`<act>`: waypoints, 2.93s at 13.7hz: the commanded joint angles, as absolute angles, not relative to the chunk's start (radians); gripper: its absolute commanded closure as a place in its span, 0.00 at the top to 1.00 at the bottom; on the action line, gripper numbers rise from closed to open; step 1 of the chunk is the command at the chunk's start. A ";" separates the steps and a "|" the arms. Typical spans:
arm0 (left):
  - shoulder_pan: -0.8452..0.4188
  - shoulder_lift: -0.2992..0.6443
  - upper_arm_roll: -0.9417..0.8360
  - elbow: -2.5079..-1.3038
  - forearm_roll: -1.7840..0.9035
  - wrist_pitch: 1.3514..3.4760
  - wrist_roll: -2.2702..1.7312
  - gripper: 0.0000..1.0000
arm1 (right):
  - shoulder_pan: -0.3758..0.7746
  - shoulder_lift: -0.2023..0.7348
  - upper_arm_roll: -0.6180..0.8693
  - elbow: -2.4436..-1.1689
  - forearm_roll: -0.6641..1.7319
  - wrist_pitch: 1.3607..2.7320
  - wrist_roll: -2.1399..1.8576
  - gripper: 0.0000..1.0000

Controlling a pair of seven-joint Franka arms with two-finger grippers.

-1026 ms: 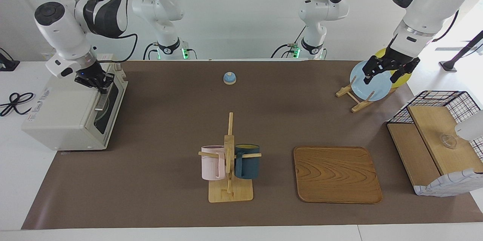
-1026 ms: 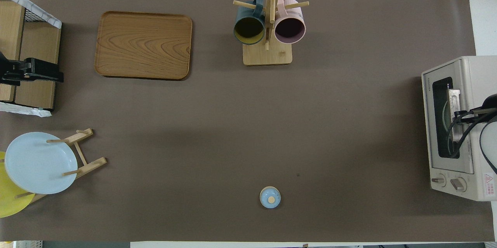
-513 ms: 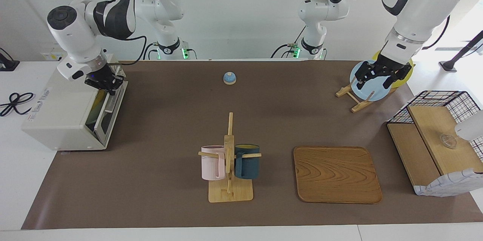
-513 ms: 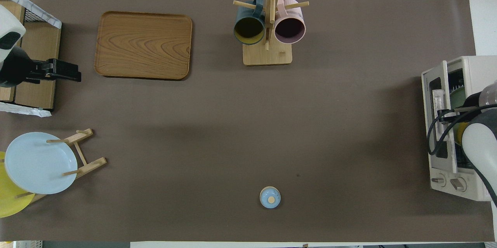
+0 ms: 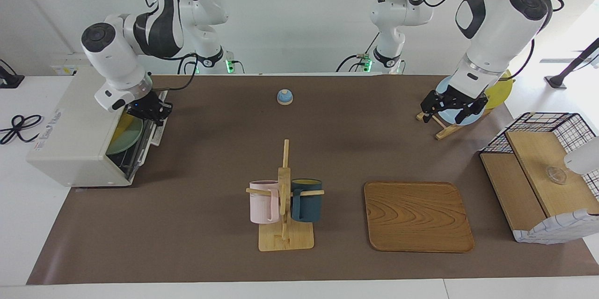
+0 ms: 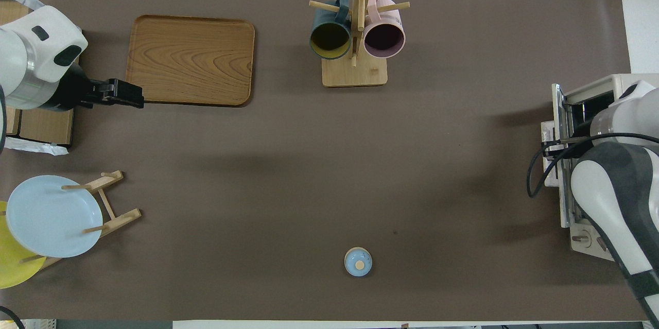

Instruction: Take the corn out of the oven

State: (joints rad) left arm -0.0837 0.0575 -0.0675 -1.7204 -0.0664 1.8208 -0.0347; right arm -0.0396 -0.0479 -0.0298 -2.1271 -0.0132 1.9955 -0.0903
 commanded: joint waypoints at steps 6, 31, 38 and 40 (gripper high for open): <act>-0.123 0.124 -0.058 -1.732 -0.094 1.896 -0.023 1.00 | -0.015 0.064 -0.046 -2.201 -0.021 2.262 -0.034 0.00; -0.173 0.190 -0.058 -1.741 -0.109 1.950 0.044 1.00 | 0.098 0.076 -0.051 -2.094 0.043 2.074 0.043 0.00; -0.175 0.190 -0.058 -1.744 -0.109 1.957 0.045 1.00 | -0.055 -0.044 -0.052 -2.181 -0.117 1.997 -0.023 0.18; -0.175 0.190 -0.058 -1.744 -0.109 1.957 0.044 1.00 | -0.066 -0.055 -0.052 -2.213 -0.117 2.039 -0.037 0.19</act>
State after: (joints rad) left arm -0.1661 0.1973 -0.0678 -1.7226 -0.0944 1.9307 0.0284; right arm -0.0591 -0.0190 -0.0596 -2.1553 -0.1015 1.9953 -0.0245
